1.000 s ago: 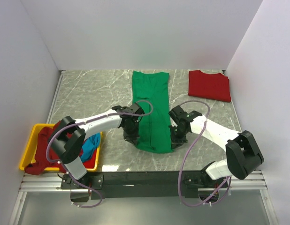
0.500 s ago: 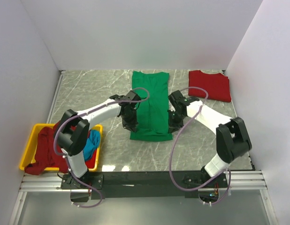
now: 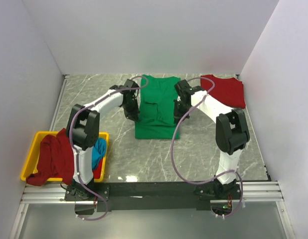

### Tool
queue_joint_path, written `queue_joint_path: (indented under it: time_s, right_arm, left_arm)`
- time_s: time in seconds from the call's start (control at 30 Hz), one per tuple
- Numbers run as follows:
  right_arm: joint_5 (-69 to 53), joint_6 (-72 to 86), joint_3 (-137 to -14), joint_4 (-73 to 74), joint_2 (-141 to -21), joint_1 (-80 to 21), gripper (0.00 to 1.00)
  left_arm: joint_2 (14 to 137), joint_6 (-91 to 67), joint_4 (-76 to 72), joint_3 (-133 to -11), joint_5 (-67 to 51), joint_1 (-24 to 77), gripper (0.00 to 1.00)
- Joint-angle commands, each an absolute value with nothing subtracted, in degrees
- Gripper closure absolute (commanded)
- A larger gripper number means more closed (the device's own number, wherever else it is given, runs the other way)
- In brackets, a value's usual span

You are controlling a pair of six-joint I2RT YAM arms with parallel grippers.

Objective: Fold and stack the t-shirts
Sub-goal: Fold the tshirt

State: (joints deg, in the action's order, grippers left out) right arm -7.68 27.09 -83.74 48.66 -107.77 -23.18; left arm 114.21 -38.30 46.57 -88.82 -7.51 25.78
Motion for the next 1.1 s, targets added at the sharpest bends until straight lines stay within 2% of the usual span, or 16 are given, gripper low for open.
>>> queue_joint_path:
  time_s: [0.0,0.27,0.6,1.07]
  right_arm:
    - [-6.0,26.4,-89.5,50.8,-110.2,-22.0,1.0]
    - [-5.6,26.2,-100.3,54.1,-117.5,-20.0,1.0]
    - [-6.4,25.8,-110.2,56.2,-125.1,-19.0,1.0]
    - [-6.2,26.5,-110.3,55.3,-125.9,-17.5,1.0]
  left_arm:
    - [118.0,-34.3,46.2,-96.3,-10.3,23.2,0.99]
    - [125.9,-30.7,47.8,-108.0,-15.5,19.7,0.99]
    - [130.8,-28.9,44.9,-113.1,-21.0,16.7,1.0]
    - [135.6,-27.5,46.0,-119.5,-23.8,15.4,0.99]
